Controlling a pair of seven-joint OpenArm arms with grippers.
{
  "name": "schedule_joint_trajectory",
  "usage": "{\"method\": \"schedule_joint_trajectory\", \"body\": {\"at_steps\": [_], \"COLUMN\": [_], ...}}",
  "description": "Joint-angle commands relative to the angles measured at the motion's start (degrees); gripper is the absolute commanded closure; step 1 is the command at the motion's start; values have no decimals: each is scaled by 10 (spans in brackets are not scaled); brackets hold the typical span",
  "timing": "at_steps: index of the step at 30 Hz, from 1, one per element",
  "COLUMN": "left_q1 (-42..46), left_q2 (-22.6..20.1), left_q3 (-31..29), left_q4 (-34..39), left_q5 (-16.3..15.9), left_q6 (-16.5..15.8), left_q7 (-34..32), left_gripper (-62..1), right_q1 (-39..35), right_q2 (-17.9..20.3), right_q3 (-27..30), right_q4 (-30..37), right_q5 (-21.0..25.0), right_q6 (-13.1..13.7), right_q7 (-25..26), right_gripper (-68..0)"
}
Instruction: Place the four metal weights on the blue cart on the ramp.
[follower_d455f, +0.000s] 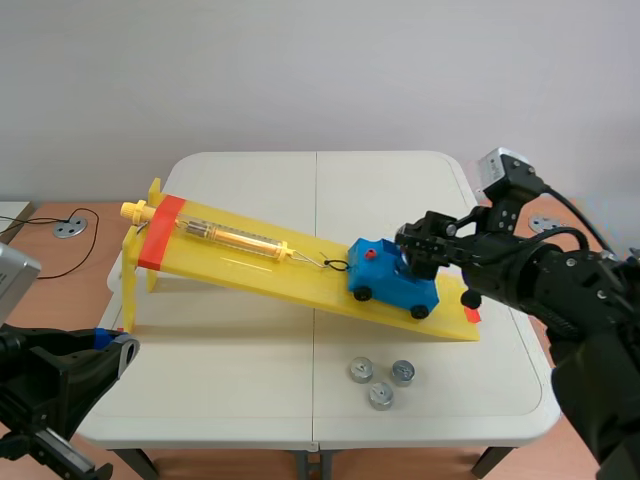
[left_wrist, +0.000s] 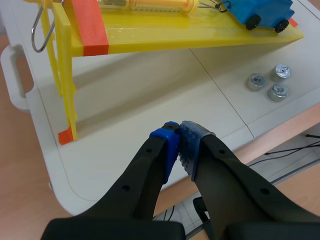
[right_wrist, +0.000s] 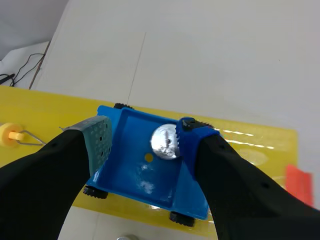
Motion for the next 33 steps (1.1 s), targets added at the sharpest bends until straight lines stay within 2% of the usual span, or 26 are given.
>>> {"method": "schedule_joint_trajectory", "body": {"at_steps": [1, 8, 11, 16, 24, 28, 30, 33], "left_q1": [-3, -3, -3, -3, -10, -13, -13, -13], "left_q2": [4, 4, 4, 4, 4, 4, 4, 4], "left_q3": [-9, -9, -9, -9, -9, -9, -9, -9], "left_q4": [40, 40, 40, 40, 40, 40, 40, 40], "left_q5": [-29, -29, -29, -29, -29, -29, -29, -29], "left_q6": [-14, -14, -14, -14, -14, -14, -14, -14], "left_q7": [-62, -62, -62, -62, -58, -59, -58, -57], "left_gripper": [-31, -31, -31, -31, -31, -31, -31, -31], "right_q1": [19, -59, -95, -158, -253, -289, -299, -300], "right_q2": [50, 117, 145, 180, 215, 220, 220, 218], "right_q3": [13, 21, 21, 21, 21, 20, 12, -15], "right_q4": [112, 215, 255, 315, 398, 411, 410, 410], "right_q5": [38, 40, 58, 61, 60, 59, 45, 1], "right_q6": [35, 38, 43, 43, 43, 43, 43, 42], "right_q7": [69, 51, 42, 32, 11, 5, 5, 12], "right_gripper": [-300, -309, -309, -309, -309, -309, -310, -310]}}
